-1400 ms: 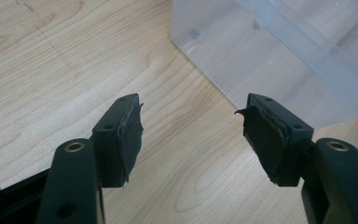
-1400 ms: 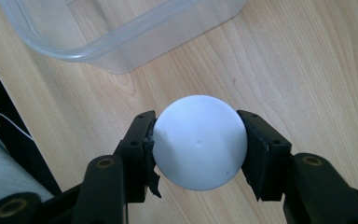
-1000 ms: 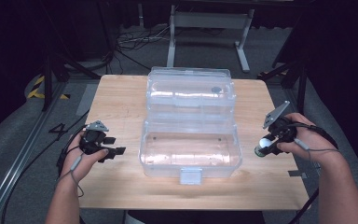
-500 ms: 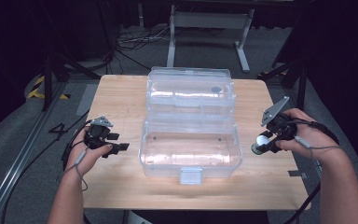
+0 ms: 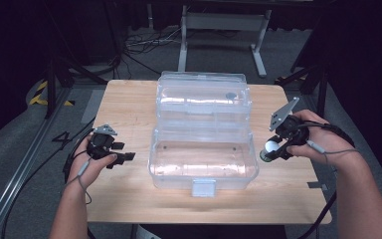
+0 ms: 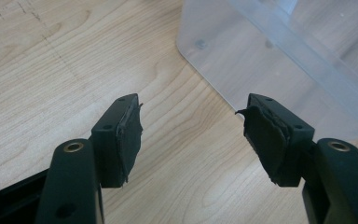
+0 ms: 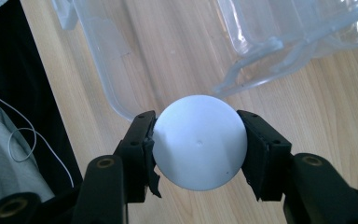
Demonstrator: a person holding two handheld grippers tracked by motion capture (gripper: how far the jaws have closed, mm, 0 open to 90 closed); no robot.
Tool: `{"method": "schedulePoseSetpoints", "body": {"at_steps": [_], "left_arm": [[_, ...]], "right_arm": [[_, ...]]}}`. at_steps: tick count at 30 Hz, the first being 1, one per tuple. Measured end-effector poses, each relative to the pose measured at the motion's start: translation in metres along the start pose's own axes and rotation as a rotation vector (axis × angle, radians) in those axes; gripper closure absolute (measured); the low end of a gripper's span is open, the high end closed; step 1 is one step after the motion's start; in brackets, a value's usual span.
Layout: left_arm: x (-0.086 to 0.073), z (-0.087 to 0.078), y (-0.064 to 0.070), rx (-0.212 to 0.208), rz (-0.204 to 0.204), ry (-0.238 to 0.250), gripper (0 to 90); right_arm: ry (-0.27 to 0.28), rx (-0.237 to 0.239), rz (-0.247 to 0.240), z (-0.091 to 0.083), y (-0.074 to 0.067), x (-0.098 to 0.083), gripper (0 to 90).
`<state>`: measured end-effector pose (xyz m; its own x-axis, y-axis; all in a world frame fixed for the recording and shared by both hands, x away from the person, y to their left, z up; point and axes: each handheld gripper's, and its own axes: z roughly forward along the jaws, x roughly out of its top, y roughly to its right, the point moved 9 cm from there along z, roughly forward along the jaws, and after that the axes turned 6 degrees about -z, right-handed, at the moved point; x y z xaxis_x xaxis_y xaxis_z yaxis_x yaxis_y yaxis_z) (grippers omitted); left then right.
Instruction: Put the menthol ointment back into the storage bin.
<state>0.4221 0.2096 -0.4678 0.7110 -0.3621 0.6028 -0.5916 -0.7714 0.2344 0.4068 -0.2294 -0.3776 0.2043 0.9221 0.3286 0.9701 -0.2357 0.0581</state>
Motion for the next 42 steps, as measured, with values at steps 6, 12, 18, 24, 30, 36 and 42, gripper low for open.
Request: {"method": "schedulePoseSetpoints", "body": {"at_steps": [6, 12, 18, 24, 30, 36, 42], "left_arm": [[-0.003, 0.003, 0.0, -0.002, -0.009, -0.012, 37.2], [0.0, 0.005, 0.0, -0.006, -0.003, -0.012, 37.0], [0.001, 0.007, 0.001, -0.012, -0.004, -0.019, 36.7], [0.001, 0.007, 0.001, -0.01, -0.002, -0.019, 36.6], [0.001, 0.008, 0.002, -0.013, -0.004, -0.019, 36.5], [0.001, 0.007, 0.002, -0.015, -0.005, -0.021, 36.4], [0.001, 0.006, 0.001, -0.018, -0.005, -0.015, 36.3]], "right_arm": [[0.007, 0.017, -0.034, 0.002, -0.005, 0.011, 50.2], [0.005, 0.028, -0.047, 0.006, -0.007, 0.017, 50.1], [0.009, 0.034, -0.047, 0.01, -0.011, 0.021, 50.2], [0.012, 0.045, -0.057, 0.014, -0.013, 0.024, 50.1], [0.008, 0.058, -0.073, 0.024, -0.016, 0.029, 50.1], [-0.002, 0.066, -0.086, 0.034, -0.017, 0.03, 50.2], [-0.008, 0.069, -0.097, 0.043, -0.018, 0.031, 50.1]]}}
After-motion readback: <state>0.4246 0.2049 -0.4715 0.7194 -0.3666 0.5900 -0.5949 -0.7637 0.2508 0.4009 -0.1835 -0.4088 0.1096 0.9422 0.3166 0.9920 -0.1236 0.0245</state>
